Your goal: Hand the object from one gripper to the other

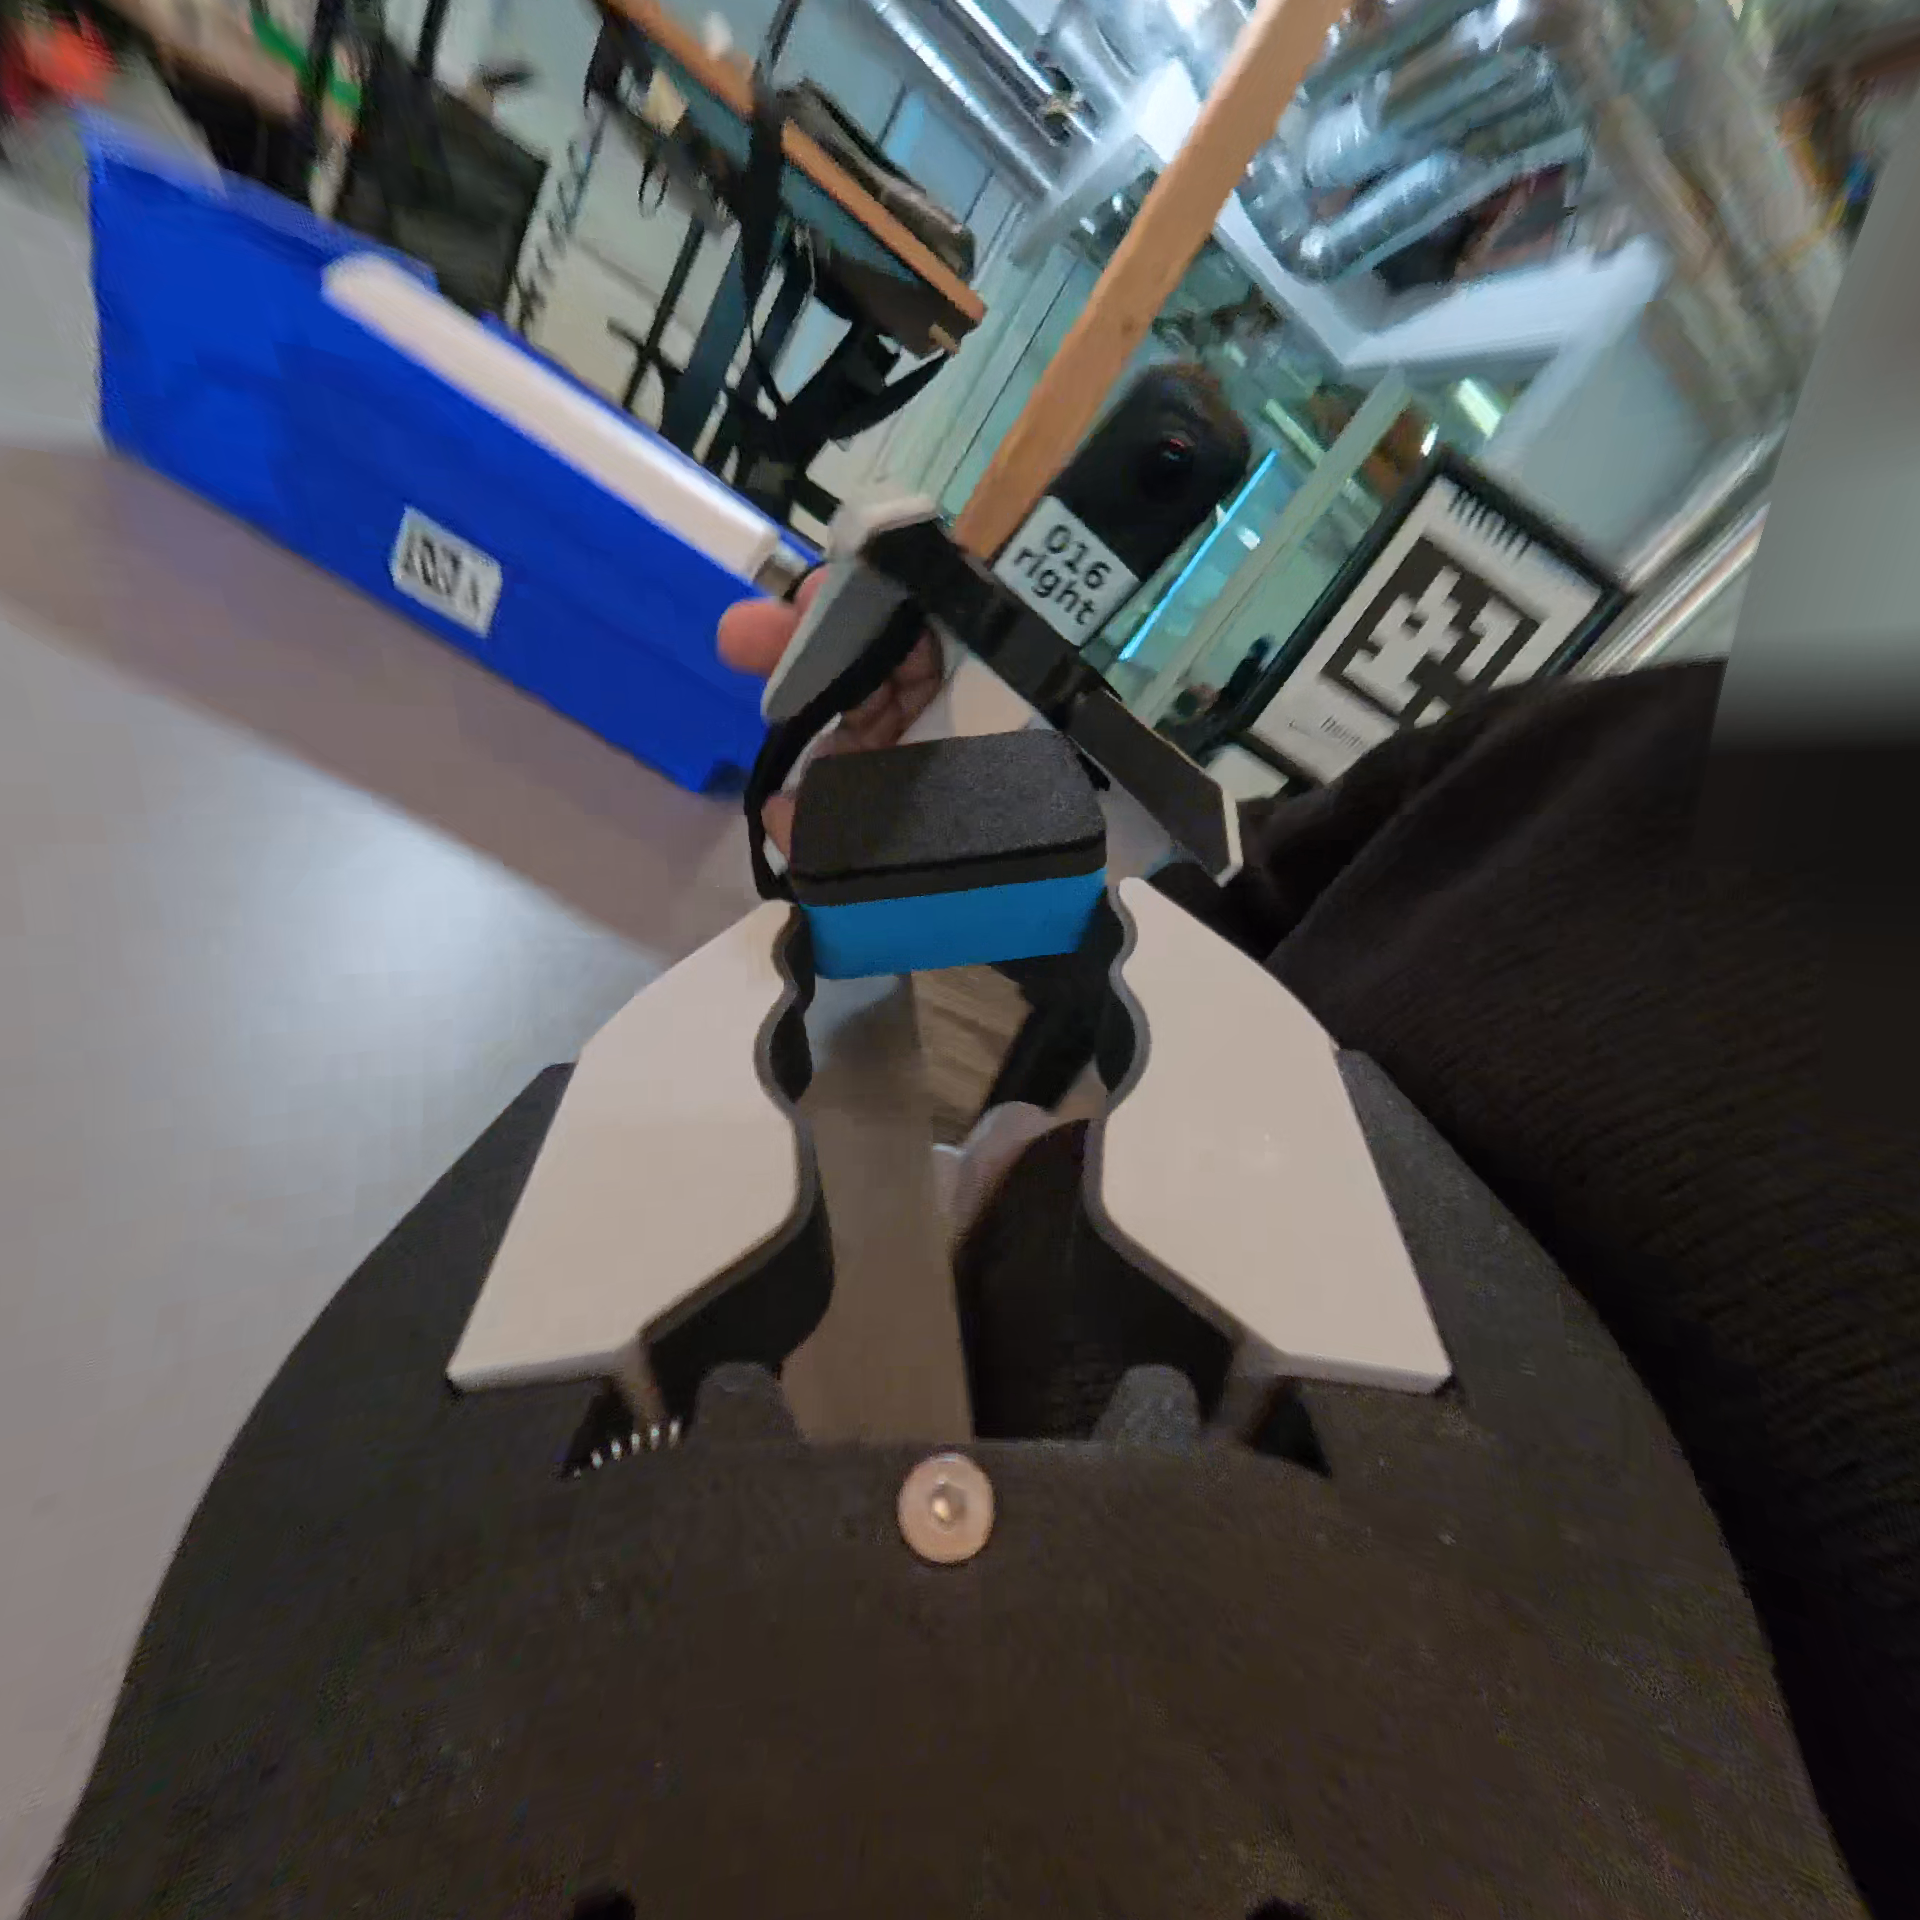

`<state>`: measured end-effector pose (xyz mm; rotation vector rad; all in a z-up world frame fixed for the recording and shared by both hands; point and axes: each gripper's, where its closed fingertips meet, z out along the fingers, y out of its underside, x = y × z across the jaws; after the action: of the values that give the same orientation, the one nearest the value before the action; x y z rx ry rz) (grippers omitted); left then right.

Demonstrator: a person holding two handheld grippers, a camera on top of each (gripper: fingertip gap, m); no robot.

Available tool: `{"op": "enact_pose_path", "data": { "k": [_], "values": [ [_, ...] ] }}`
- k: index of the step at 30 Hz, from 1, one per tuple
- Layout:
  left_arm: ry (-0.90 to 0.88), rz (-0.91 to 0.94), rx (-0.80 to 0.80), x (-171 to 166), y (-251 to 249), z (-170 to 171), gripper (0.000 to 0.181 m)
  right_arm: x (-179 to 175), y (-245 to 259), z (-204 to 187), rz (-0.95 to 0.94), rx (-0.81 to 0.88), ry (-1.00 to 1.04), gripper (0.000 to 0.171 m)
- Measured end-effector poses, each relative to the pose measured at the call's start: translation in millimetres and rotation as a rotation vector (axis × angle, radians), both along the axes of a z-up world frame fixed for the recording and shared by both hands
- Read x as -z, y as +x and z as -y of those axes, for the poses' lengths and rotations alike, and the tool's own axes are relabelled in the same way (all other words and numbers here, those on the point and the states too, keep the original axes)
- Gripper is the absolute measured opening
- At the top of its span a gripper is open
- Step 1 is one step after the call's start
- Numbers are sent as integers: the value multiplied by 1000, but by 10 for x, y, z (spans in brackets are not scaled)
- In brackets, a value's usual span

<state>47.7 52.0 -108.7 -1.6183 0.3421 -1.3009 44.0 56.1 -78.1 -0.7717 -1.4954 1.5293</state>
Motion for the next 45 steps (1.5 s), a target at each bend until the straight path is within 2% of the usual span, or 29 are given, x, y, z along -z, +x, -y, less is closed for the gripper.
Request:
{"op": "enact_pose_path", "data": {
  "k": [3, 5, 7, 12, 16, 18, 28, 32, 33, 35, 39, 42, 45],
  "values": [
    [-248, 266, 60, 75, -75, -55, 55, 130, -46, 12, 29, 47, 132, 86],
    [-361, 436, 85, 99, -144, -88, 55, 251, -84, 6, 64, 87, 237, 79],
    [-419, 507, 100, 140, -170, -106, 56, 398, -140, -67, 129, 158, 331, 70],
    [-409, 415, 154, 149, -34, -44, 56, 546, -174, -100, 191, 181, 383, 61],
    [-403, 355, 176, 185, 44, -12, 56, 500, -134, -28, 175, 125, 331, 40],
    [-413, 382, 185, 176, 41, -13, 56, 509, -115, -5, 189, 102, 311, 24],
    [-392, 428, 213, 152, 60, -12, 57, 487, -94, 22, 235, 79, 250, 23],
    [-303, 364, 81, 155, 21, -123, 102, 529, -132, -91, 301, 137, 207, 23],
    [-281, 340, 62, 156, 14, -135, 105, 548, -137, -126, 324, 145, 182, 23],
    [-246, 283, 30, 173, 1, -152, 106, 565, -142, -180, 368, 145, 92, 23],
    [-111, 129, -81, 154, -82, -200, 98, 493, -128, -182, 414, 53, -172, 23],
    [56, -49, -183, 96, -148, -225, 100, 451, -123, -179, 454, -28, -380, 23],
    [220, -283, -221, 98, -86, -199, 108, 441, -116, -160, 499, -107, -535, 23]
  ]
}}
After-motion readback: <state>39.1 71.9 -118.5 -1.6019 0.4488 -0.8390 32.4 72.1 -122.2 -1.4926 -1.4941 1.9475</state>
